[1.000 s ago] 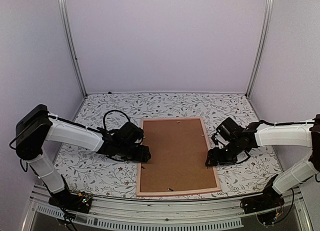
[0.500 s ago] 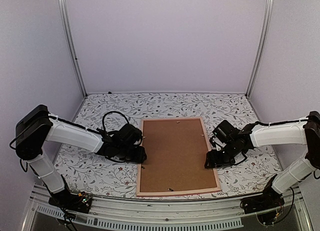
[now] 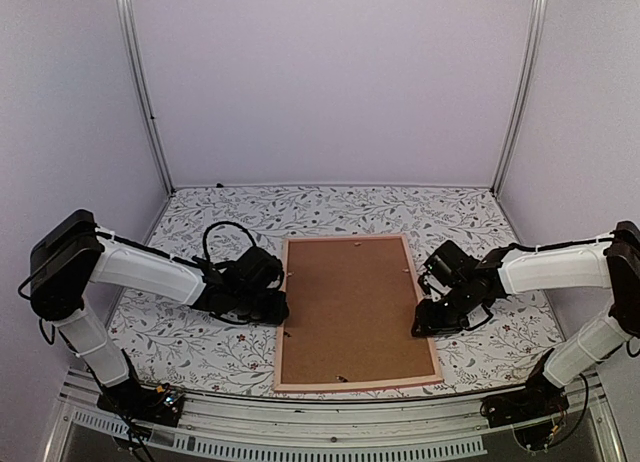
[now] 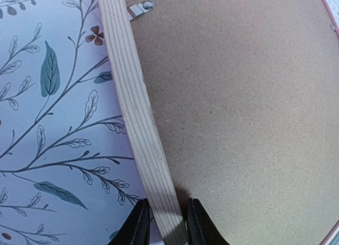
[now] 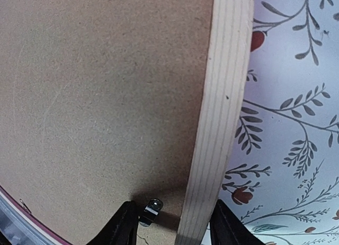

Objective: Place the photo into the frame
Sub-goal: Press the fastener onto the backboard.

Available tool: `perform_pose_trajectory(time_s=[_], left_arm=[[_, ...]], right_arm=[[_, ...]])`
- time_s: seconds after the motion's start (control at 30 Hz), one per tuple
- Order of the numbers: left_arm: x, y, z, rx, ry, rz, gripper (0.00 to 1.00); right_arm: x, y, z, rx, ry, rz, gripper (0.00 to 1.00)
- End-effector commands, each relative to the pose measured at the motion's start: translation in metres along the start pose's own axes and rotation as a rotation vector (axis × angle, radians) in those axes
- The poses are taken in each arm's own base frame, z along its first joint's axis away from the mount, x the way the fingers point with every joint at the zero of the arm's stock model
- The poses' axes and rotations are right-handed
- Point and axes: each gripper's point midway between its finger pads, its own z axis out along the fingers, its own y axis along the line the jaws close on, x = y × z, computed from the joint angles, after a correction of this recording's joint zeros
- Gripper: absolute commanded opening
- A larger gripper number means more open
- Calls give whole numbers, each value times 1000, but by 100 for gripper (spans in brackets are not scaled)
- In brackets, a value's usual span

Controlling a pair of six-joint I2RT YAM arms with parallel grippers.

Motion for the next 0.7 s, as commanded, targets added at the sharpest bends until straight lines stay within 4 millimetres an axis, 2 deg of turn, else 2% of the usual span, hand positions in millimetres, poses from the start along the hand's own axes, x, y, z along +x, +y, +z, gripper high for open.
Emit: perform_pose_trajectory(time_s=[0.0,0.23,0.67], left_arm=[[5,7,1,-18,13,15,26],[7,9,1,-23,16,16,25],[7,12,-1,-31,12,14,24]], right_arm=[[6,-8,5,43,18,-24,45],[7,-9,7,43,26,-62,33],[13,-4,22,-27,22,-130,24]])
